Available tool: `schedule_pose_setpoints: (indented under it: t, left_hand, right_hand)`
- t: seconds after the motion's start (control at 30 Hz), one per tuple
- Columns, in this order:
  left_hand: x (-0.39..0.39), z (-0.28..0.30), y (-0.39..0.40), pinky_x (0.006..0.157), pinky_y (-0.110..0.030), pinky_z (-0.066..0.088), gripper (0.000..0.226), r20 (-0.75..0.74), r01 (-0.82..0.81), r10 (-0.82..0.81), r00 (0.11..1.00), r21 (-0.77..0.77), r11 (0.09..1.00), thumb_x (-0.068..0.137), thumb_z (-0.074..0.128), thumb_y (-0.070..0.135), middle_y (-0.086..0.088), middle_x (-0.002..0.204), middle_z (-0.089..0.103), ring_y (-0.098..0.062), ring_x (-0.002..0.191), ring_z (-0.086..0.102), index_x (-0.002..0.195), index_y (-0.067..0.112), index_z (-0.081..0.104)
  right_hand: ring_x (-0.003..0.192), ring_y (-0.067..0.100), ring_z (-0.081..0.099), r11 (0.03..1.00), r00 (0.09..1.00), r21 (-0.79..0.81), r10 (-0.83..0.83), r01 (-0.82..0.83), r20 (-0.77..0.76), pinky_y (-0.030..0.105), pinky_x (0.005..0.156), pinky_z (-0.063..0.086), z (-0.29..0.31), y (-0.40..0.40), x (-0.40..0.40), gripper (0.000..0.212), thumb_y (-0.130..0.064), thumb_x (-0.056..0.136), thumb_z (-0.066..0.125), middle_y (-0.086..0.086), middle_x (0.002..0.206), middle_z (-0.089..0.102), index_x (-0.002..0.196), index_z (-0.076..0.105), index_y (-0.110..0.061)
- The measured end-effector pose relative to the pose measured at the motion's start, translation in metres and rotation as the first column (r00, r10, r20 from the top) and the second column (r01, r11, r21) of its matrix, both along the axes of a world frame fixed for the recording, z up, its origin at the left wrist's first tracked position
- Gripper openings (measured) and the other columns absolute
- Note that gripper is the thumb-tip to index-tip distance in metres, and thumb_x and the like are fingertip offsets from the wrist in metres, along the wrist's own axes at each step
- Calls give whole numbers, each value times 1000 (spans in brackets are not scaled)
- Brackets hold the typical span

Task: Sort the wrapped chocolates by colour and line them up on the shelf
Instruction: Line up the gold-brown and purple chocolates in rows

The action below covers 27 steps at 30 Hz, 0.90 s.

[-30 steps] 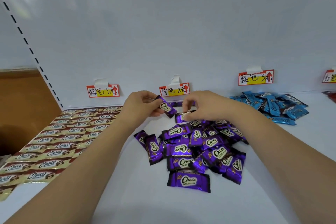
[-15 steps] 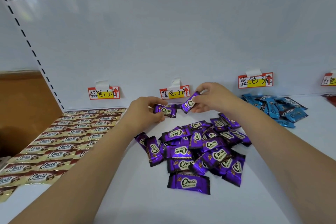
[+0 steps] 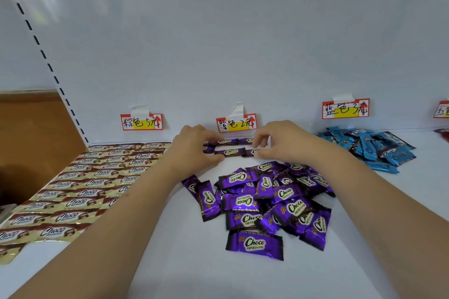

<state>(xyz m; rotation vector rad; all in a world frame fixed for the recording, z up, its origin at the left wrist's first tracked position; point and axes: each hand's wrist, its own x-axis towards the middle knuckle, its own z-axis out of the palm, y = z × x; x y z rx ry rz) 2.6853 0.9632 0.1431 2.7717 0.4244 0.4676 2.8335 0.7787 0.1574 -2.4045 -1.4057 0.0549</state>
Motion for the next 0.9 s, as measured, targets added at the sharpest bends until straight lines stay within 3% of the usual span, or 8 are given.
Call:
schedule_pose_setpoints:
  t: [0.1,0.23,0.33,0.6,0.8,0.9]
  left_hand:
    - [-7,2,11,93,-34,44,40,-36,-29,28,999,-24,999,82,73,45,7,110,55,-15,108,50,120,35,65]
    - [-10,4,16,82,-24,41,31,-68,-35,33,997,-26,999,88,69,38,5,108,55,-12,100,54,117,32,67]
    - [-9,3,16,82,-23,39,23,-61,-40,40,997,-4,999,91,66,30,3,109,56,-14,102,56,114,31,69]
    - [-7,2,16,79,-23,37,19,-40,-43,43,998,3,999,92,64,28,4,106,56,-13,99,54,110,31,71]
    - [-7,1,15,77,-23,37,19,-30,-53,52,998,-15,998,91,64,30,5,102,53,-12,94,52,109,30,71]
    - [-7,0,16,76,-22,36,19,-25,-52,52,998,-11,999,91,64,27,4,103,54,-12,93,52,108,30,71]
  right_hand:
    - [79,-1,52,999,998,8,54,-54,42,10,66,35,-2,4,-5,21,-31,89,68,-9,106,62,110,67,-29]
    - [111,6,51,987,986,12,160,-161,52,23,95,40,-1,11,-19,27,-31,96,57,-12,121,58,122,65,-30]
    - [119,7,49,980,979,-69,192,-188,63,24,103,36,-2,13,-24,33,-32,98,54,-11,129,57,130,60,-30]
    - [122,14,49,984,983,-96,161,-153,83,30,106,37,-6,17,-24,40,-32,99,51,-3,131,55,138,54,-28]
    - [110,15,54,986,981,-102,143,-130,133,28,96,42,-2,17,-30,37,-30,101,48,-1,121,59,135,59,-24]
    - [103,17,57,987,981,-116,130,-114,146,35,93,46,-1,16,-31,35,-31,101,46,1,114,62,129,64,-19]
